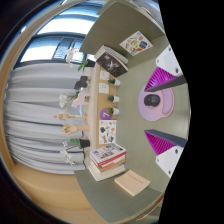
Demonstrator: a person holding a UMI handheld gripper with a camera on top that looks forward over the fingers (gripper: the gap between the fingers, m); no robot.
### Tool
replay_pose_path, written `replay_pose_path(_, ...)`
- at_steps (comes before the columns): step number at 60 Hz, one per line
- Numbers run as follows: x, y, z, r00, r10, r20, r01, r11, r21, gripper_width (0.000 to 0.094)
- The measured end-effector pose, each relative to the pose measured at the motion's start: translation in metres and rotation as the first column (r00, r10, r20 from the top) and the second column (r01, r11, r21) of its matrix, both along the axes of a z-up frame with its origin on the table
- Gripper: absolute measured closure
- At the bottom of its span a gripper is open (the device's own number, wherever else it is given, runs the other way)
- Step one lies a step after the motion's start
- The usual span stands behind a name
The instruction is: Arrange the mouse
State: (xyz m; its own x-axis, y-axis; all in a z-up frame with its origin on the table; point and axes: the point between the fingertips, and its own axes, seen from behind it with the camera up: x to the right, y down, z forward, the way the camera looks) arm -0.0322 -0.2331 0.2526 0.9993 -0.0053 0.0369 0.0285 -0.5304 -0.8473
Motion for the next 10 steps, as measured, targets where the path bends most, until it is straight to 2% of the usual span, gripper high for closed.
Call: replay_pose_path(10, -0.018, -0.026, -0.003, 1.000, 0.021, -0.002, -0.021, 1.000, 0.008, 0.0195)
